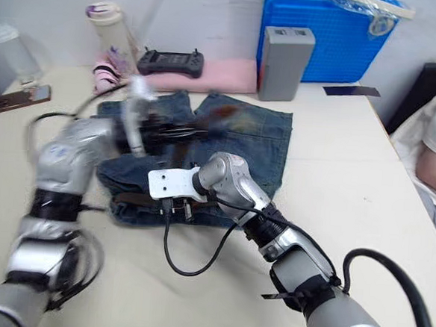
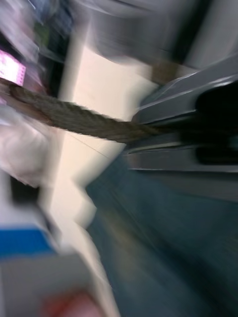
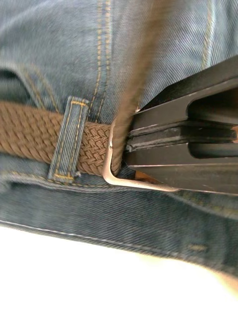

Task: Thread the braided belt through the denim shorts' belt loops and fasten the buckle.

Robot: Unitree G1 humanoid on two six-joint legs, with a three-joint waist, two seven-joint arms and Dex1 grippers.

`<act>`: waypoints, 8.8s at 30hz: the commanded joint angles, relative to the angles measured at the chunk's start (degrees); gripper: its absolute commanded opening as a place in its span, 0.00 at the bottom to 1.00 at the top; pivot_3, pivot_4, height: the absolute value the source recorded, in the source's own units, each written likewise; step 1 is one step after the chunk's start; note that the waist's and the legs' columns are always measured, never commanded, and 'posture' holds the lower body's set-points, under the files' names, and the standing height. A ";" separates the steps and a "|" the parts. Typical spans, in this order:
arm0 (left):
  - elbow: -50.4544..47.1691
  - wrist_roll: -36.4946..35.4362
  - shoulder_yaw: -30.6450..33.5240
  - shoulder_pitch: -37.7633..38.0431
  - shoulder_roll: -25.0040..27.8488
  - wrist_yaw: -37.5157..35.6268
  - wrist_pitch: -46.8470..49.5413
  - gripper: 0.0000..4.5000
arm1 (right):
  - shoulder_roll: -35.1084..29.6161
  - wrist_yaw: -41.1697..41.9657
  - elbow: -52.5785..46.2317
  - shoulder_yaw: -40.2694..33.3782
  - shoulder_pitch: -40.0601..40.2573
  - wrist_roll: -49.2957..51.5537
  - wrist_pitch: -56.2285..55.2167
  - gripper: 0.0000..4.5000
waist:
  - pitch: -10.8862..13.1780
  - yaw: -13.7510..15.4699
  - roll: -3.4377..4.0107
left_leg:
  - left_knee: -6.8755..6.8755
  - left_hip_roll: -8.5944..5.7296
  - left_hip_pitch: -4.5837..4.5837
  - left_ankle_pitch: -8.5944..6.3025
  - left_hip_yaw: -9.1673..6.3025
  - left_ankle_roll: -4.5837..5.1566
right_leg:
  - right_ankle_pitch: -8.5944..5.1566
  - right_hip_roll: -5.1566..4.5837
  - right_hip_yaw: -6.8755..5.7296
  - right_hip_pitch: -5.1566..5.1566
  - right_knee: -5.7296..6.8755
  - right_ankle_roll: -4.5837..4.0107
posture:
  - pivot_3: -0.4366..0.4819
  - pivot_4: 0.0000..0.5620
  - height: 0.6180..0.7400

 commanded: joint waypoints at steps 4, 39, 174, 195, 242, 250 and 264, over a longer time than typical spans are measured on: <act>-13.57 1.89 7.17 17.77 5.06 3.35 -6.48 0.00 | -0.14 -1.29 -2.62 0.49 3.86 2.84 4.68 0.01 | 0.05 1.18 -0.16 | -0.07 -0.01 -0.15 -0.05 -0.20 0.06 | -0.02 -0.03 -0.09 0.04 -0.34 -0.03 | 0.48 0.27 0.77; -18.97 -2.05 6.39 22.30 3.77 9.29 -1.50 0.00 | -13.40 -28.64 -36.32 0.03 25.15 -1.13 0.01 0.99 | 0.25 1.84 -0.29 | 0.34 -0.06 -1.00 -0.11 -0.04 0.20 | 0.01 -0.11 -0.25 -0.72 -0.21 -0.01 | 0.48 0.27 0.77; 1.40 19.05 -20.18 6.31 -7.46 3.00 -17.85 0.00 | -21.20 -22.25 -40.08 -12.59 21.44 9.44 11.99 0.99 | 0.21 4.45 -0.35 | 1.42 -0.11 -1.07 -0.23 0.00 0.50 | 0.02 -0.13 -0.20 -0.59 0.60 0.02 | 0.48 0.27 0.77; 1.29 18.97 -20.06 6.54 -7.14 3.06 -18.02 0.00 | -23.40 -24.38 -37.99 -10.54 19.39 8.40 11.83 0.99 | 0.21 4.54 -0.35 | 1.41 -0.11 -1.10 -0.23 0.00 0.52 | 0.02 -0.13 -0.22 -0.60 0.57 0.02 | 0.48 0.27 0.77; -4.79 7.71 -14.94 21.01 2.46 1.71 -3.14 0.01 | -28.55 -26.86 -44.45 -13.56 30.84 6.37 5.59 0.00 | 0.21 3.69 -0.33 | 1.36 -0.08 -1.02 -0.26 -0.06 0.45 | 0.02 -0.15 -0.18 -0.55 0.25 0.01 | 0.48 0.27 0.77; -3.54 10.45 -16.49 22.38 2.31 3.75 -8.48 0.01 | -45.11 -32.50 -36.04 -27.80 50.87 2.52 -9.25 0.00 | -0.01 4.72 0.03 | 0.94 -0.04 -0.12 -0.45 0.07 0.59 | 0.05 -0.15 -0.14 0.39 -0.27 0.06 | 0.48 0.27 0.77; -3.21 11.87 -16.90 21.94 2.89 5.89 -12.08 0.00 | -40.92 -36.49 -35.70 -28.31 51.15 -0.19 -6.96 0.09 | -0.06 4.94 0.14 | 0.50 -0.01 0.34 -0.47 0.05 0.54 | 0.07 -0.16 -0.16 0.83 -0.61 0.11 | 0.48 0.27 0.77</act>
